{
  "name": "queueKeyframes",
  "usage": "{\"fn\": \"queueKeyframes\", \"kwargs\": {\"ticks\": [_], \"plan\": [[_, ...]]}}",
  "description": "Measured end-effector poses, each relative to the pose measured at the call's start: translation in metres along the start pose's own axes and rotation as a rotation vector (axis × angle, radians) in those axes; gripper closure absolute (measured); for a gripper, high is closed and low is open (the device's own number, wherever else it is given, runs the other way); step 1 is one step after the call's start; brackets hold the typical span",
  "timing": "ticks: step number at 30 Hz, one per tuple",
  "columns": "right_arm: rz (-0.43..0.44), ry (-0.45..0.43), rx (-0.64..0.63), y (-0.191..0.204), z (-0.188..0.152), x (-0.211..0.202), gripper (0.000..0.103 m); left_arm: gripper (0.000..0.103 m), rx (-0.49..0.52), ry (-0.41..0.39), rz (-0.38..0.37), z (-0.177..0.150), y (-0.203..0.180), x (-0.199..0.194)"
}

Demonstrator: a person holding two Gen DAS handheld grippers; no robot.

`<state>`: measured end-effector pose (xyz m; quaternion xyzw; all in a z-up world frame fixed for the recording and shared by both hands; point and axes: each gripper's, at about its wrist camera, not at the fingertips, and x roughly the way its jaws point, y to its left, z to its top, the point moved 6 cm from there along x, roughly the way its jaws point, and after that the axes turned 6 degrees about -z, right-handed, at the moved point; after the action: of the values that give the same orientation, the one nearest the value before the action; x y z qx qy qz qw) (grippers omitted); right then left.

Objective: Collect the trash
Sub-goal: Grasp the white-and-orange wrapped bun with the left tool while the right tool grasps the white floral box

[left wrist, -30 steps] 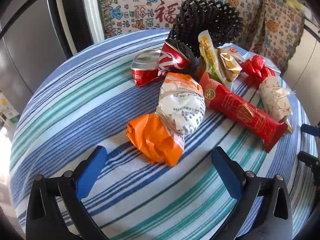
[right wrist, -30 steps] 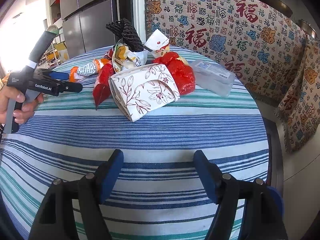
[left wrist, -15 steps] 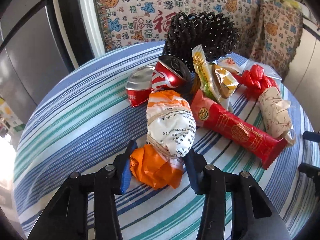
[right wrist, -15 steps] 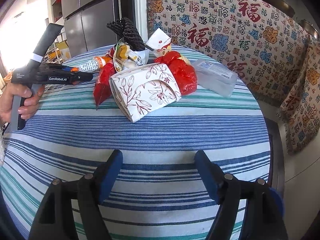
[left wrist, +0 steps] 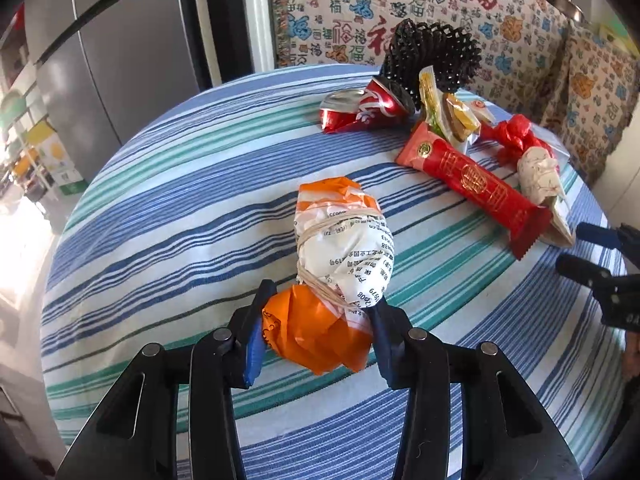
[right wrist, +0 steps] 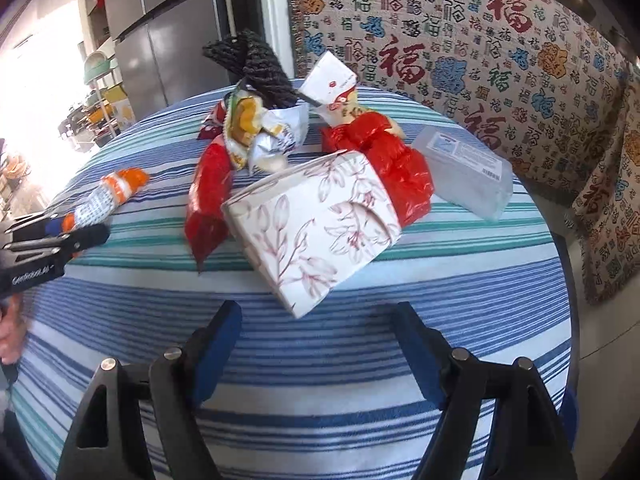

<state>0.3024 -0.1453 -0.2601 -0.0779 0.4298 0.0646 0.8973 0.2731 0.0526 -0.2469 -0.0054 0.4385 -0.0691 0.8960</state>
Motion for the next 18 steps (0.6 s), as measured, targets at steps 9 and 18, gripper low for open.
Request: {"fn": "queueKeyframes", "kwargs": {"ticks": [9, 18], "plan": [[-0.187, 0.051, 0.163, -0.072, -0.016, -0.003, 0.027, 0.047, 0.005, -0.007, 0.011, 0.000, 0.000, 0.000], [-0.009, 0.048, 0.138, -0.027, -0.026, -0.012, 0.016, 0.004, -0.078, 0.027, 0.053, -0.005, 0.021, 0.004]]}}
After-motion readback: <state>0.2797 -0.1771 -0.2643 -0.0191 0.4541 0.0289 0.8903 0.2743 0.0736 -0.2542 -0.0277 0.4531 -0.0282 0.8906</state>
